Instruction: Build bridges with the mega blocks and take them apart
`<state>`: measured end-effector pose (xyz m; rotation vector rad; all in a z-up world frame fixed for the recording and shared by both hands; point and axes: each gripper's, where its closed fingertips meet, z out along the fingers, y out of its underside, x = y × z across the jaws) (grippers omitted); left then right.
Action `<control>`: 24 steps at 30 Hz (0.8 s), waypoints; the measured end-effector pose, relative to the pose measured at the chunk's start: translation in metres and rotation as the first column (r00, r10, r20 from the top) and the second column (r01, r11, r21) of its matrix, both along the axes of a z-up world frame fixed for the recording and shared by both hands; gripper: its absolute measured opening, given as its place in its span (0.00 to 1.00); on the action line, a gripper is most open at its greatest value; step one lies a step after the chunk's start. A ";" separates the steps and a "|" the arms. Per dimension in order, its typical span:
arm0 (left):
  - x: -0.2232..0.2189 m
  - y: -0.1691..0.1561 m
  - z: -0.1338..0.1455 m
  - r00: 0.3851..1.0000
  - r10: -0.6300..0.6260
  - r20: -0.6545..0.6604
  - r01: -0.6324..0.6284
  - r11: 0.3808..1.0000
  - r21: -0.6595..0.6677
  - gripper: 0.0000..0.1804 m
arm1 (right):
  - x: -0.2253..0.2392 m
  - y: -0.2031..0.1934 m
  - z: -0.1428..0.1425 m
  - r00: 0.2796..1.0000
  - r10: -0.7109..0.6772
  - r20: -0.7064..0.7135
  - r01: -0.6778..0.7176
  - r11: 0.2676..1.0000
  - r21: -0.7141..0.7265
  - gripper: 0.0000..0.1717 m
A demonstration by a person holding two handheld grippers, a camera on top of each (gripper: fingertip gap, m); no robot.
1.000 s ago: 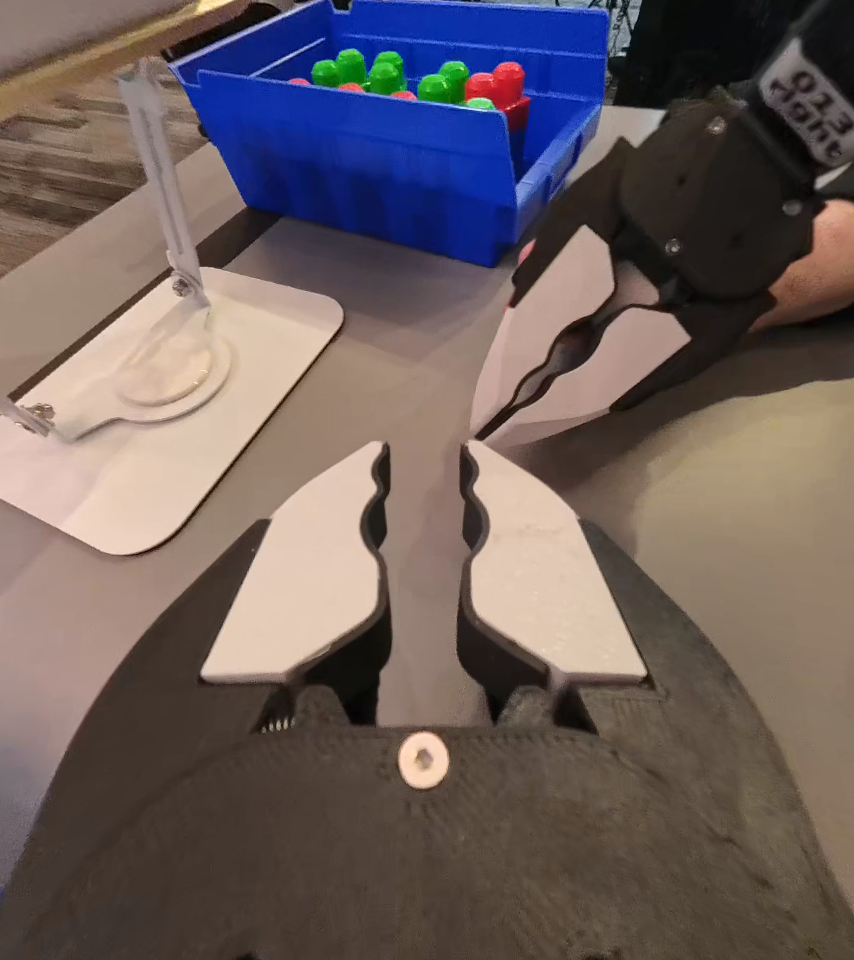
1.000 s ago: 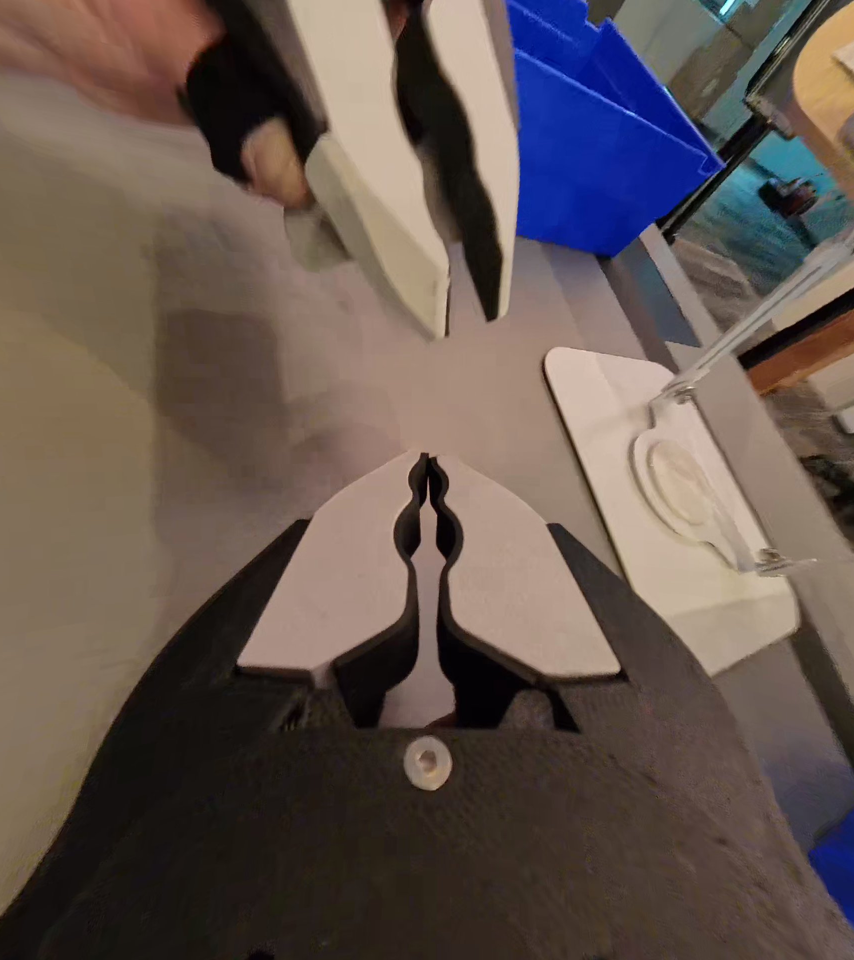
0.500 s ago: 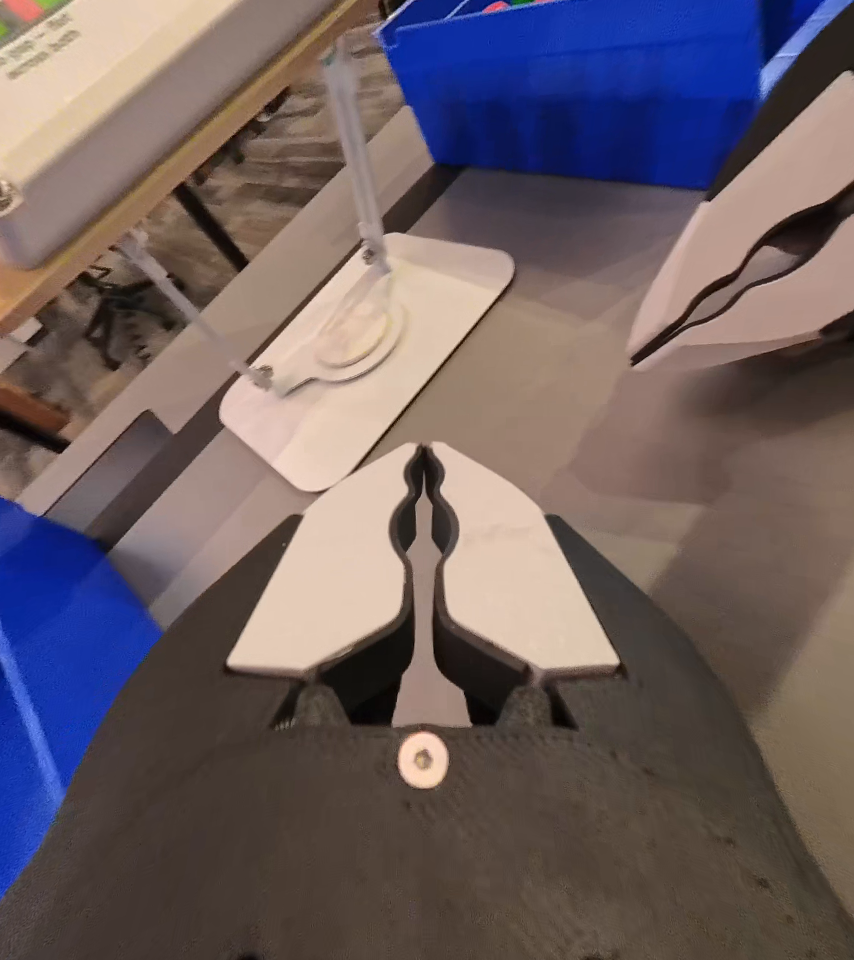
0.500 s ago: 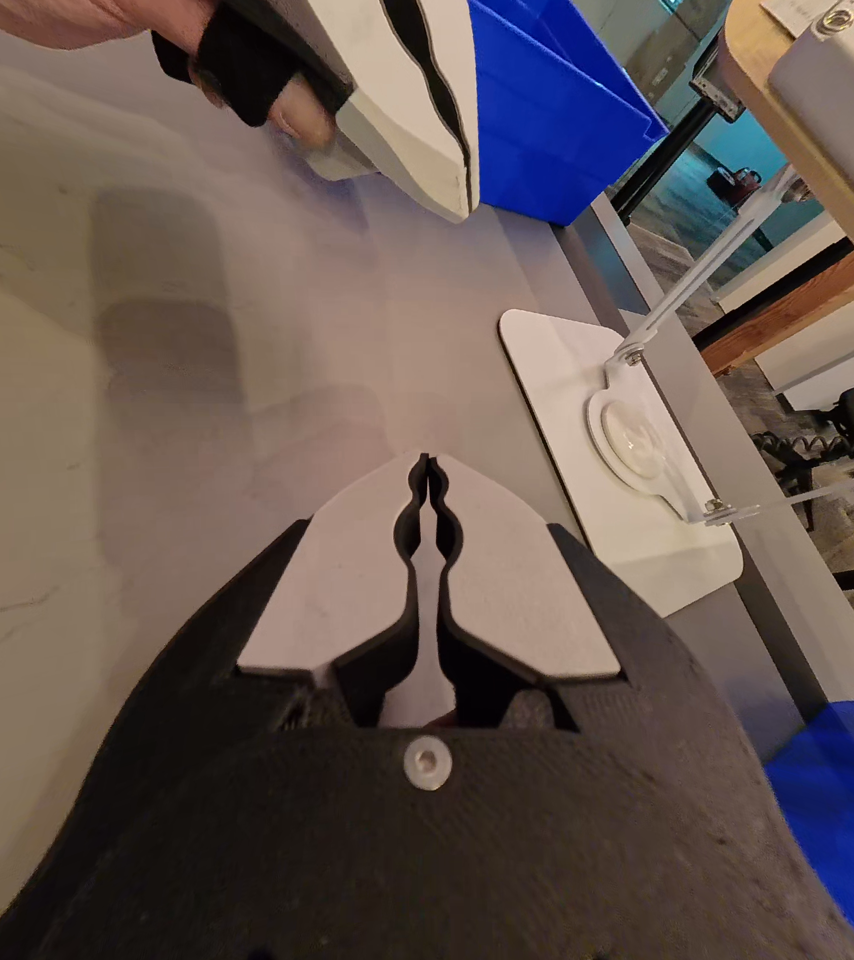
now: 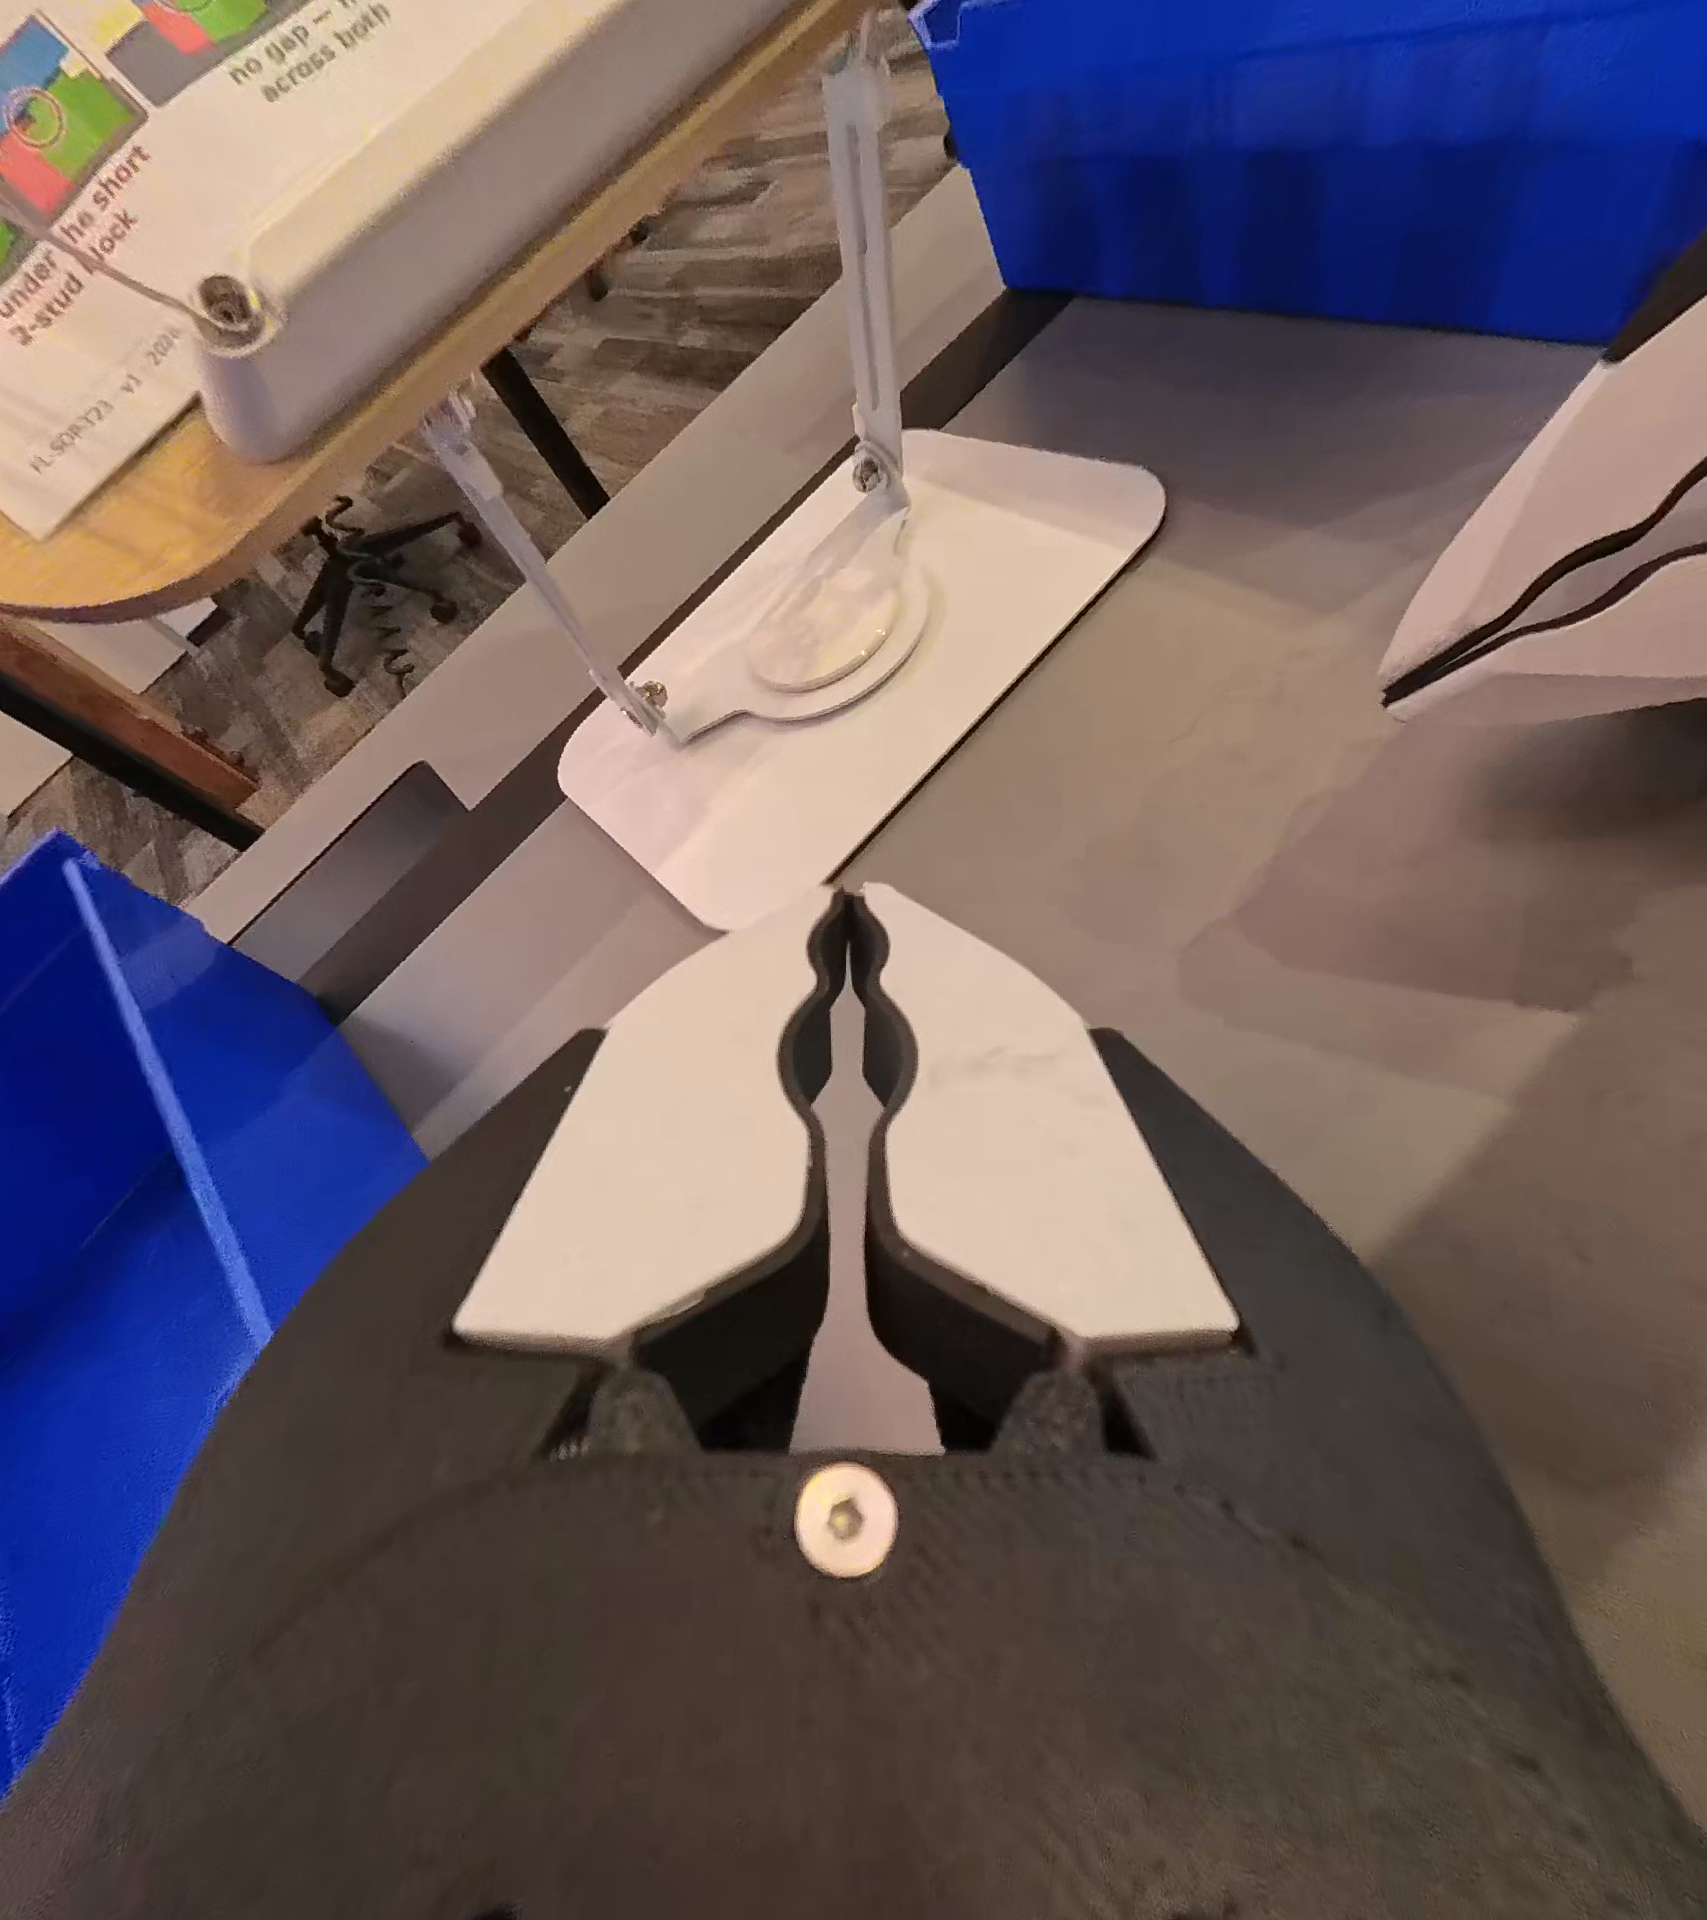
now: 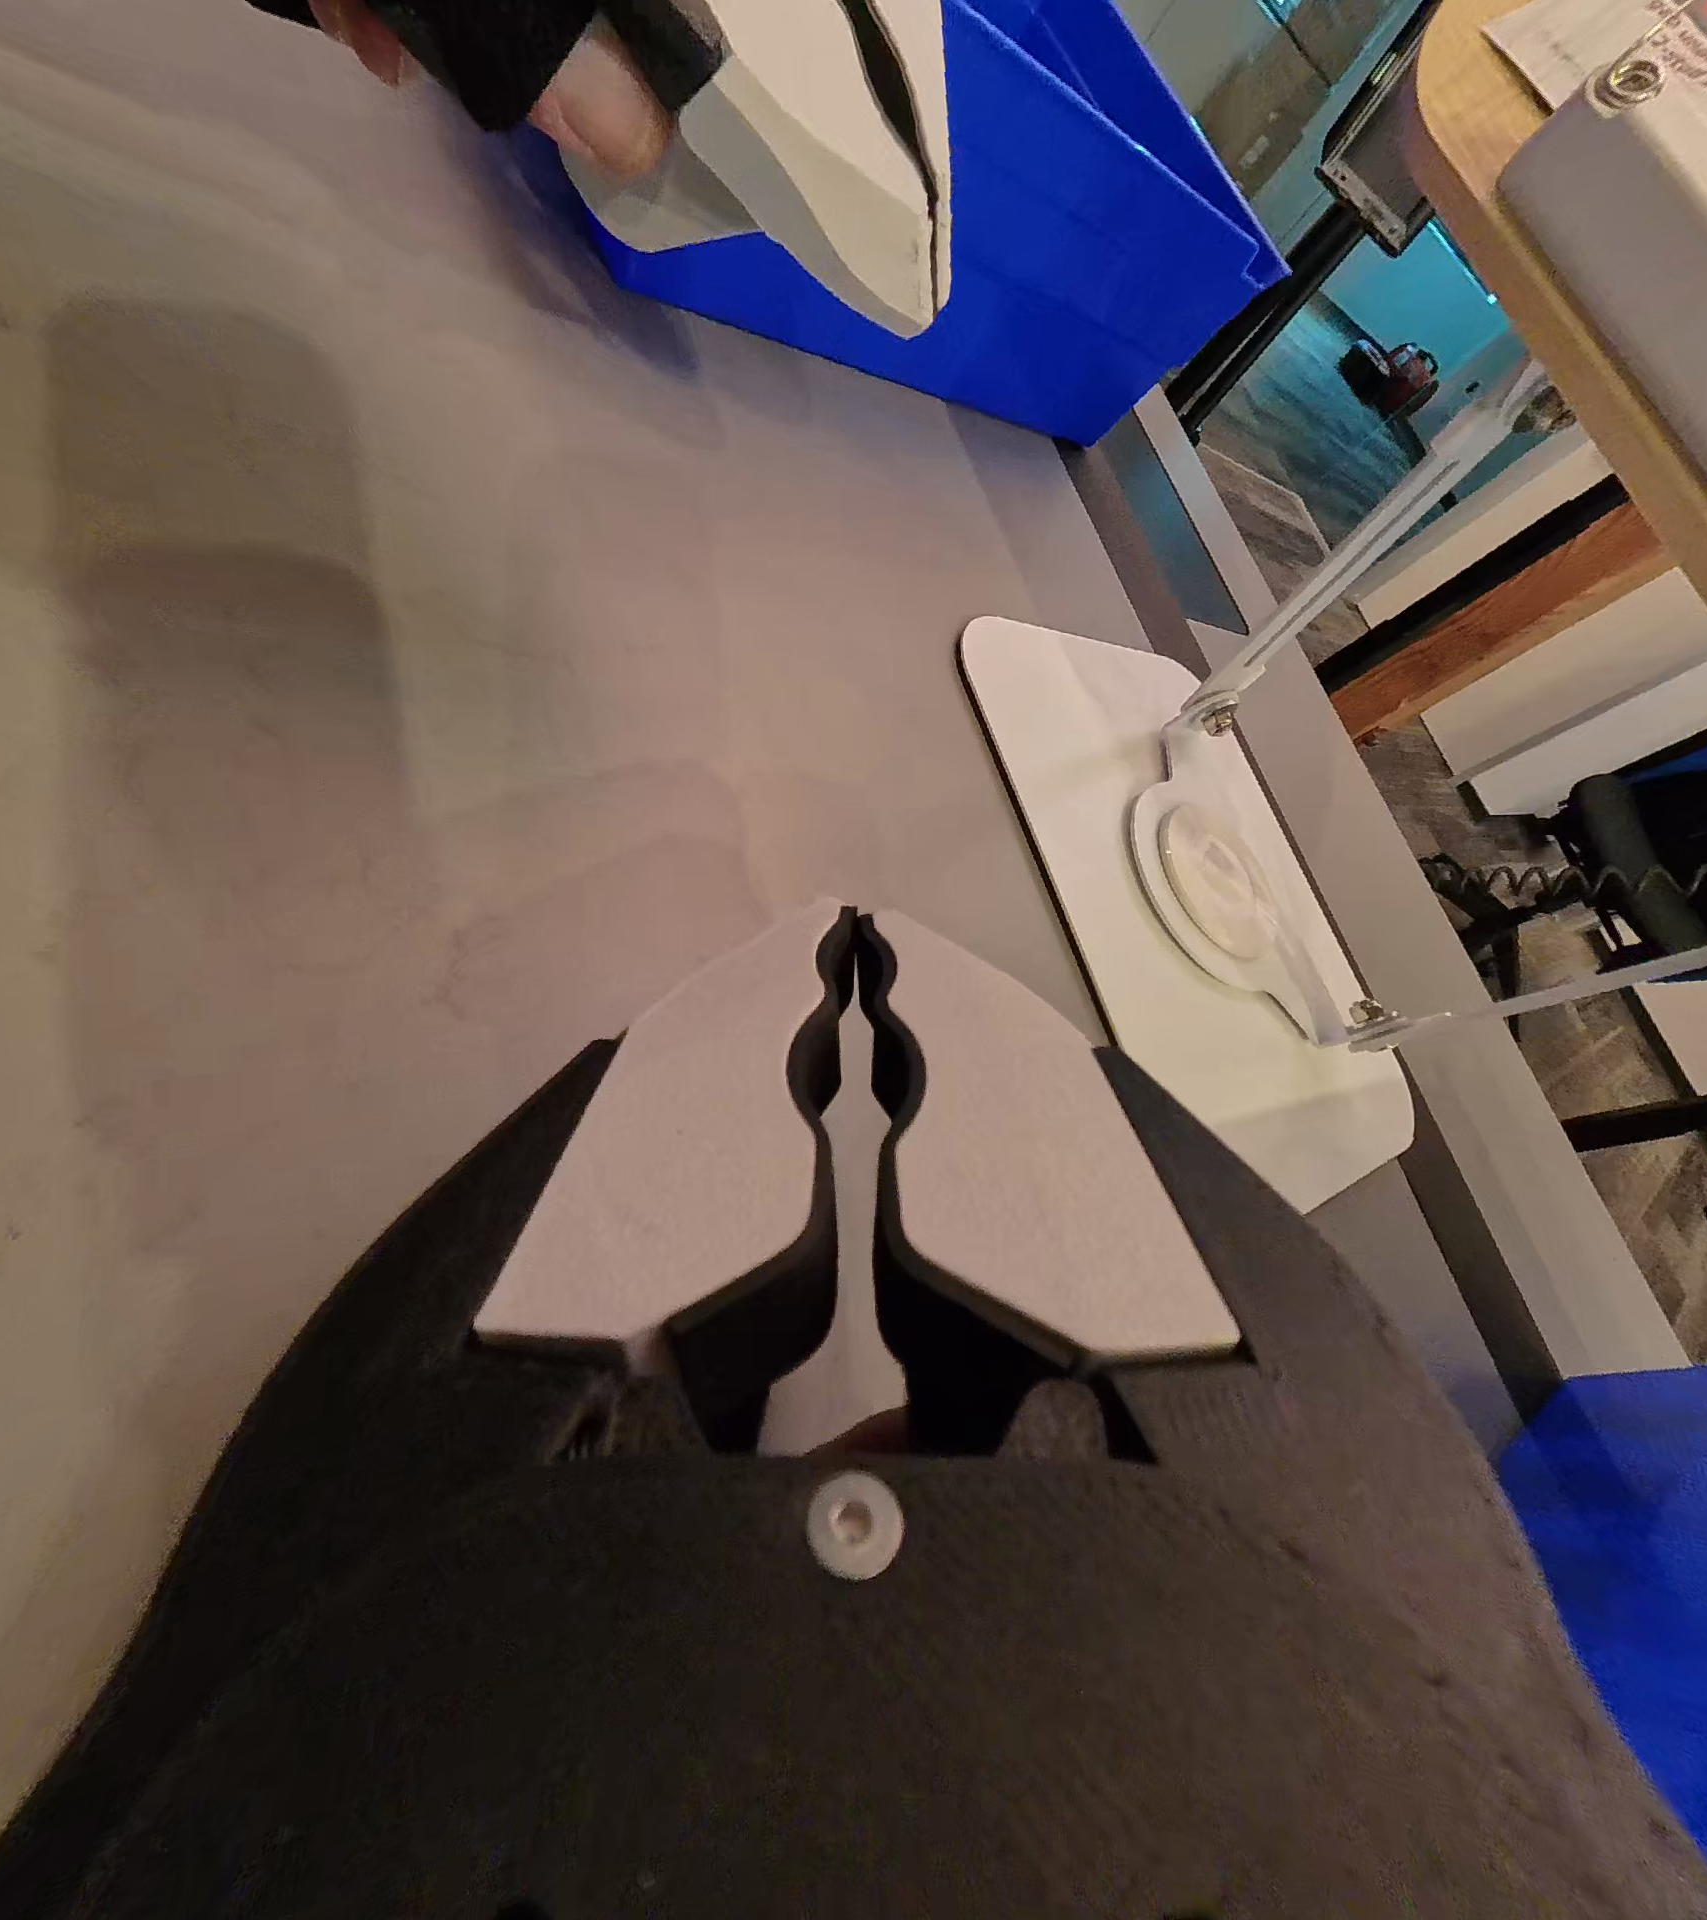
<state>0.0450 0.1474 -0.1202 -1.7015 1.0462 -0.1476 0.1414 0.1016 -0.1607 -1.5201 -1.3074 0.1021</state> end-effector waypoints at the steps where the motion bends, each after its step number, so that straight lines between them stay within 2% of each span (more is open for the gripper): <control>1: 0.001 -0.001 0.002 1.000 -0.005 0.016 0.005 1.000 0.003 0.00 | -0.001 0.000 0.000 1.000 0.000 0.002 0.000 1.000 0.003 0.00; 4: 0.002 -0.003 0.007 0.999 -0.027 0.045 0.027 1.000 0.006 0.00 | -0.001 -0.001 0.001 1.000 0.003 0.013 -0.003 1.000 0.019 0.00; 7: 0.002 -0.002 0.005 0.999 -0.020 0.032 0.021 1.000 -0.020 0.15 | 0.001 -0.002 0.000 1.000 0.003 0.018 -0.003 1.000 0.020 0.00; 10: 0.004 -0.003 0.002 0.999 -0.023 0.034 0.025 0.999 -0.038 0.19 | 0.003 -0.003 0.002 1.000 0.007 0.006 -0.007 1.000 0.022 0.00; 12: 0.004 -0.004 0.004 0.999 -0.030 0.032 0.031 0.999 -0.022 0.16 | 0.004 -0.004 0.003 1.000 0.009 0.009 -0.010 1.000 0.026 0.00; 16: 0.007 -0.008 0.004 0.997 -0.072 0.039 0.072 0.997 -0.003 0.00 | 0.004 -0.006 0.004 1.000 0.024 0.002 -0.024 0.999 0.025 0.00; 24: 0.002 -0.003 -0.001 0.995 -0.058 0.085 0.061 0.998 -0.033 0.00 | 0.005 -0.008 0.001 0.999 0.049 -0.011 -0.050 0.999 -0.013 0.00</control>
